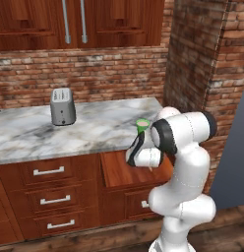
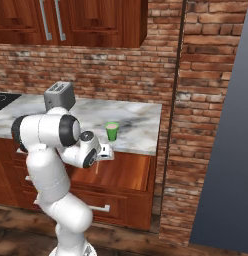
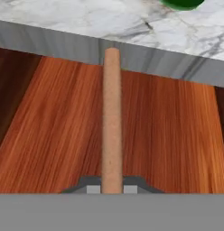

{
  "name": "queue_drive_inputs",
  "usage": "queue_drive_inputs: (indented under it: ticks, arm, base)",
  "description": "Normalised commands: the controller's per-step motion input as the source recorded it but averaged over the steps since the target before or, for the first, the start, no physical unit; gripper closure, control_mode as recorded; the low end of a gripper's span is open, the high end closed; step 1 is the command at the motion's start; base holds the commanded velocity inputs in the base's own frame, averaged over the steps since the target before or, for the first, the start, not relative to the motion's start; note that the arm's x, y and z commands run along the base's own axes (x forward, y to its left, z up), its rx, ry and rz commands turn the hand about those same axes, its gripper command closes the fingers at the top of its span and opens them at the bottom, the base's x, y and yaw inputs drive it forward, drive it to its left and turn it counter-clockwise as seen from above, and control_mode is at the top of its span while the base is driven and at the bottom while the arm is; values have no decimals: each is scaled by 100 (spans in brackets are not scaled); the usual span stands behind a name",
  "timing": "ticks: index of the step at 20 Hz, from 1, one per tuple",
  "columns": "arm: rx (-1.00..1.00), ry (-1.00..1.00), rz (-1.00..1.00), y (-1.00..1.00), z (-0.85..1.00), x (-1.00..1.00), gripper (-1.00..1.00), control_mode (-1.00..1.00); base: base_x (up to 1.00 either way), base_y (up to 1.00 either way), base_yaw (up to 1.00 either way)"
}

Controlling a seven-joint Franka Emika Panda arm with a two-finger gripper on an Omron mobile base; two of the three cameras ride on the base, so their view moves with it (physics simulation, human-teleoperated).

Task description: Pick up the straw from the left drawer and put it inside the smoothie cup.

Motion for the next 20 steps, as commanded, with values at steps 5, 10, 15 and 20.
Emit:
queue_drive_inputs:
  ticks: [5, 10, 15, 20]
  arm:
    - [0, -14, 3, 5, 100, -8, 100, -100]
    - [0, -14, 6, 0, 100, 0, 100, -100]
    - [0, -30, 12, 5, 100, 0, 100, -100]
    - [0, -25, 16, 8, 100, 0, 100, -100]
  base:
    - [0, 0, 0]
    - [0, 0, 0]
    - [0, 0, 0]
    - [0, 0, 0]
